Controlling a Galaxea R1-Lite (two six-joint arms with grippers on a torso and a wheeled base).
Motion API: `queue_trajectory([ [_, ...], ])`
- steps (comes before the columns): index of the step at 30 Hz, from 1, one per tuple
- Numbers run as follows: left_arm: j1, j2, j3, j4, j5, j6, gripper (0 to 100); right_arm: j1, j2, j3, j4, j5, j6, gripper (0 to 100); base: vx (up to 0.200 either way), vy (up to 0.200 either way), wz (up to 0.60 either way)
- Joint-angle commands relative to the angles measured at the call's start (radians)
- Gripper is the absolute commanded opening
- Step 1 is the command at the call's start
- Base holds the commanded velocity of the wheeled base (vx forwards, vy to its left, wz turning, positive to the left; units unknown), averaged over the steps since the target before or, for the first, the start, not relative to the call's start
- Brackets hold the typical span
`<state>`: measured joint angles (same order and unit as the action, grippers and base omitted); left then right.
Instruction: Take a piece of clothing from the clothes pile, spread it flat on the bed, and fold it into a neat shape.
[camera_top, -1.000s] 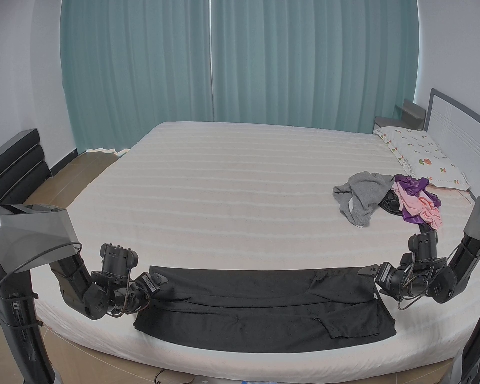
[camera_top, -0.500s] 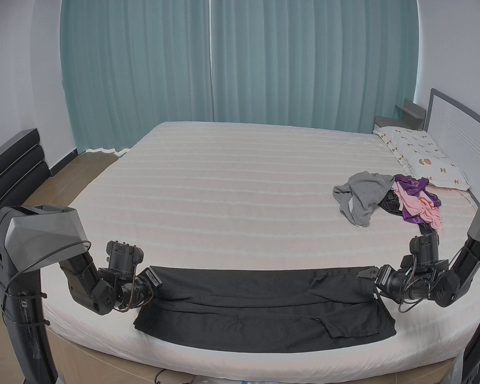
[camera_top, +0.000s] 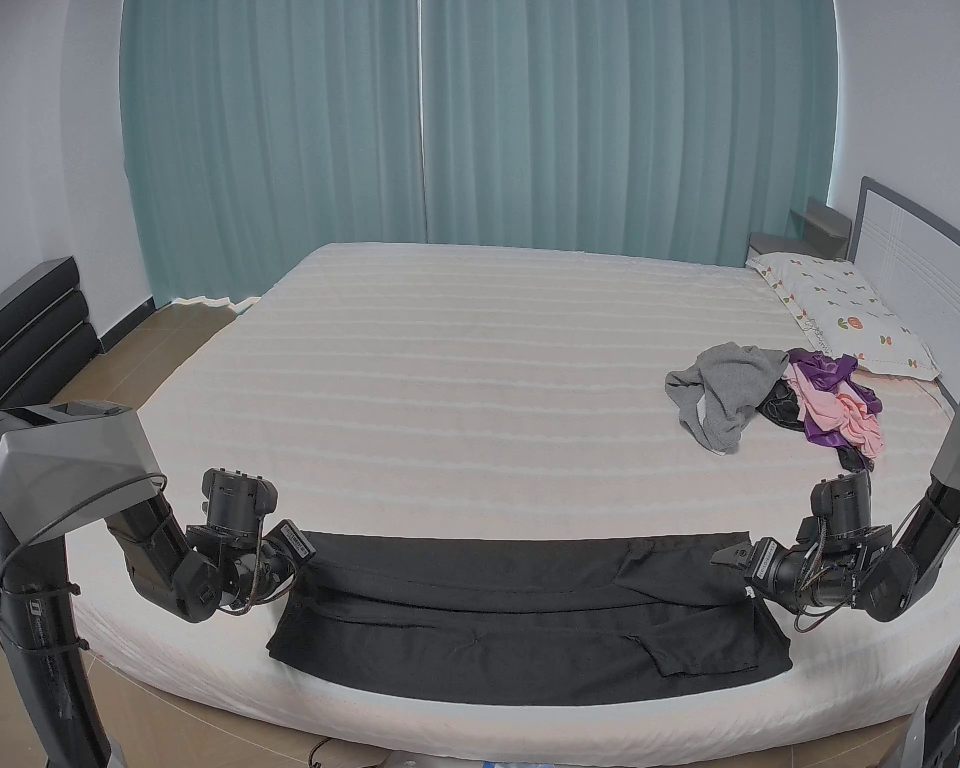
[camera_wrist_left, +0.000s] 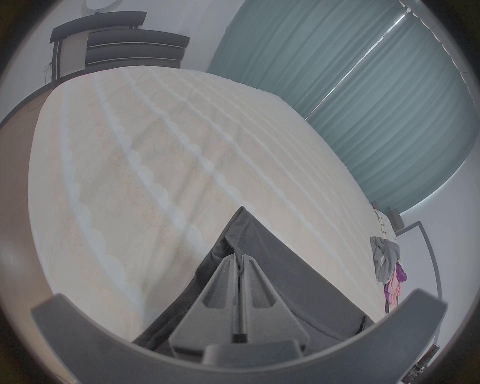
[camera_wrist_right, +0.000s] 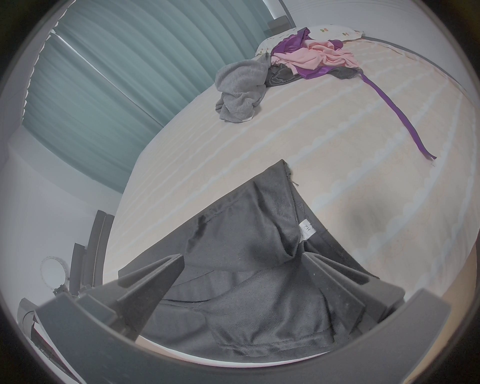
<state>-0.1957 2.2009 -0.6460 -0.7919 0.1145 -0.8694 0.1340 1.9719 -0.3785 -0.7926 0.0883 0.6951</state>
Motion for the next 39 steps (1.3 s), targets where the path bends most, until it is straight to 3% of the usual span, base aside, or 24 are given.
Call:
queue_trajectory([
  [1, -0.002, -0.018, -0.006, -0.001, 0.001, -0.003, 0, -0.007, 0.022, -0.005, -0.001, -0.015, 0.001, 100, 0.0, 0.0, 0.0],
  [14, -0.001, -0.039, -0.009, -0.001, -0.004, -0.007, 0, -0.028, 0.113, -0.042, 0.001, -0.051, 0.003, 100, 0.0, 0.0, 0.0],
  [28, 0.001, -0.038, -0.006, -0.001, -0.009, -0.007, 0, 0.004, 0.208, -0.143, 0.018, -0.074, -0.009, 100, 0.0, 0.0, 0.0],
  [29, 0.001, -0.036, -0.006, -0.001, -0.009, -0.007, 0, 0.004, 0.214, -0.145, 0.016, -0.076, -0.009, 0, 0.0, 0.0, 0.0],
  [39, 0.002, -0.038, -0.003, -0.001, -0.009, -0.007, 0, -0.01, 0.183, -0.157, 0.015, -0.105, -0.009, 0, 0.0, 0.0, 0.0],
])
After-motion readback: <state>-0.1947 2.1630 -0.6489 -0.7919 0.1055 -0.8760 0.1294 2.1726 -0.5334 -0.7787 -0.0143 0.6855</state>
